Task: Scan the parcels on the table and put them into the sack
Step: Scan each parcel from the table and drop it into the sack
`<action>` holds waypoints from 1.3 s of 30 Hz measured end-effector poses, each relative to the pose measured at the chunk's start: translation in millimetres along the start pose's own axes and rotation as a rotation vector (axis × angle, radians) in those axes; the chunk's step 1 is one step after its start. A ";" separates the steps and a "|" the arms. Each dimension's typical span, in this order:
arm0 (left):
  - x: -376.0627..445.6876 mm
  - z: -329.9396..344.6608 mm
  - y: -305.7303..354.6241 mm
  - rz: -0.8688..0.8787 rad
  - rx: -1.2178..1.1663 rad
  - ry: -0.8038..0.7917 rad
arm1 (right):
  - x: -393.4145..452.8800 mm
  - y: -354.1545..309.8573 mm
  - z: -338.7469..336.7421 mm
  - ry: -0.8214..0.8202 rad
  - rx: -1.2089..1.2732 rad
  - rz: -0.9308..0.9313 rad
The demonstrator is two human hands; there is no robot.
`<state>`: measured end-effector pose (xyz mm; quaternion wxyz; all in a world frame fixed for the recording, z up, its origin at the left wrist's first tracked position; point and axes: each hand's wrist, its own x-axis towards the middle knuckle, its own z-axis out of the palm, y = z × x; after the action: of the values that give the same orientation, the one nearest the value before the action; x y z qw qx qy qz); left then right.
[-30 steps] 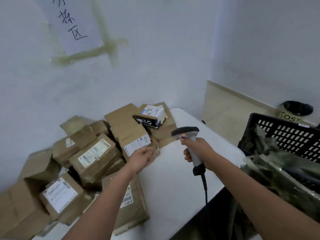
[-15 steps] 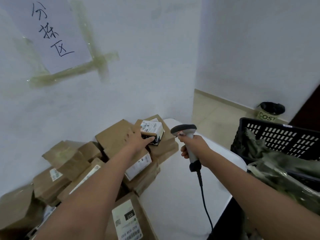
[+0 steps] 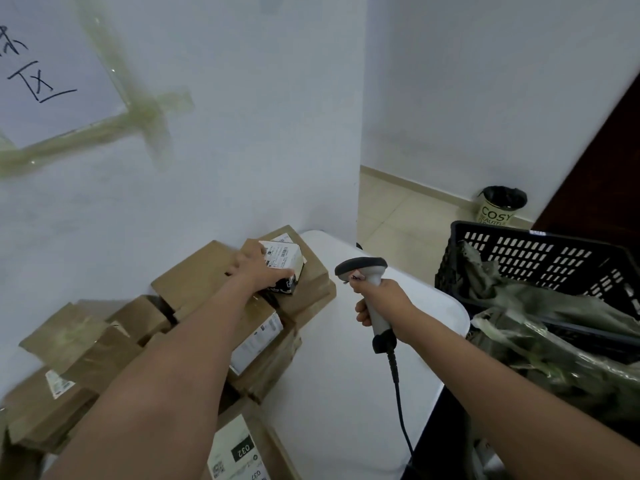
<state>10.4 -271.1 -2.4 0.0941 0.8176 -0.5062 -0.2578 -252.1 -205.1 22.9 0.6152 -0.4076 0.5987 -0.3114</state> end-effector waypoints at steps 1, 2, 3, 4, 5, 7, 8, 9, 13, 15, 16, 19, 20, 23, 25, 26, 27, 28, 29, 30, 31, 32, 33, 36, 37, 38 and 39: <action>-5.1 -0.3 1.5 0.020 -0.006 0.021 | -0.1 1.7 -1.3 0.000 0.003 0.003; -10.1 -0.2 3.3 0.057 -0.006 0.053 | -0.1 3.3 -2.8 0.000 0.006 0.005; -16.2 -0.4 5.5 0.115 -0.001 0.090 | -0.4 4.8 -4.4 0.001 0.009 0.006; -21.8 -0.3 7.6 0.177 0.000 0.116 | -1.1 6.1 -6.4 0.005 0.011 0.007; -28.6 0.0 10.0 0.238 -0.005 0.127 | -1.7 7.6 -9.0 0.013 0.013 0.007; -44.5 3.6 15.2 0.326 -0.019 0.110 | -4.2 11.4 -15.0 0.032 0.022 0.009; -53.9 7.3 18.1 0.360 -0.016 0.100 | -5.8 13.8 -18.6 0.042 0.029 0.013; -63.5 13.3 20.4 0.395 -0.005 0.089 | -7.5 16.7 -23.0 0.055 0.033 0.018; -103.9 52.5 24.9 0.472 0.030 0.050 | -14.7 30.9 -45.5 0.101 0.021 0.036; -118.4 83.8 21.6 0.454 0.032 0.008 | -19.3 40.1 -58.7 0.108 0.024 0.052; -125.1 100.9 18.7 0.432 0.034 -0.014 | -22.2 45.0 -65.3 0.105 0.024 0.063; -147.0 151.7 12.2 0.372 0.040 -0.101 | -32.1 59.8 -83.5 0.083 0.007 0.126; -155.4 165.8 10.5 0.363 0.045 -0.144 | -35.4 64.4 -89.0 0.068 -0.005 0.148; -174.8 197.8 7.2 0.359 0.109 -0.273 | -42.4 76.8 -103.7 0.029 -0.048 0.196; -182.7 214.9 5.2 0.383 0.179 -0.342 | -45.2 83.2 -112.8 0.004 -0.077 0.212; -186.8 220.7 4.8 0.396 0.204 -0.355 | -46.4 85.3 -116.9 -0.008 -0.090 0.219; -189.2 225.6 4.0 0.396 0.216 -0.360 | -47.4 86.5 -120.7 -0.019 -0.101 0.221; -191.0 229.1 3.1 0.391 0.225 -0.352 | -48.6 87.0 -124.0 -0.033 -0.109 0.219; -192.9 232.1 2.6 0.378 0.229 -0.338 | -49.6 87.0 -126.9 -0.049 -0.115 0.214; -194.3 235.9 2.2 0.357 0.220 -0.317 | -50.5 86.8 -129.3 -0.068 -0.120 0.206; -197.5 239.2 3.3 0.321 0.185 -0.276 | -51.7 86.3 -131.3 -0.084 -0.131 0.196; -202.5 241.6 5.7 0.256 0.112 -0.221 | -52.8 85.5 -132.6 -0.099 -0.147 0.187; -207.4 243.6 8.5 0.159 -0.001 -0.165 | -53.9 84.6 -133.4 -0.112 -0.167 0.178; -218.9 253.3 14.4 -0.184 -0.398 -0.132 | -57.0 83.0 -132.5 -0.154 -0.226 0.162; -221.3 258.6 14.1 -0.264 -0.488 -0.176 | -58.2 82.7 -131.5 -0.167 -0.243 0.156; -222.8 264.6 13.0 -0.326 -0.565 -0.227 | -59.4 82.3 -130.0 -0.181 -0.259 0.150; -225.6 269.4 13.2 -0.372 -0.644 -0.265 | -61.2 81.7 -128.6 -0.193 -0.277 0.144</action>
<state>-219.1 -50.8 -152.1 0.2313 0.7836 -0.2501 -0.5195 -393.5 -129.6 -12.7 0.6283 -0.4727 0.6017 -0.1405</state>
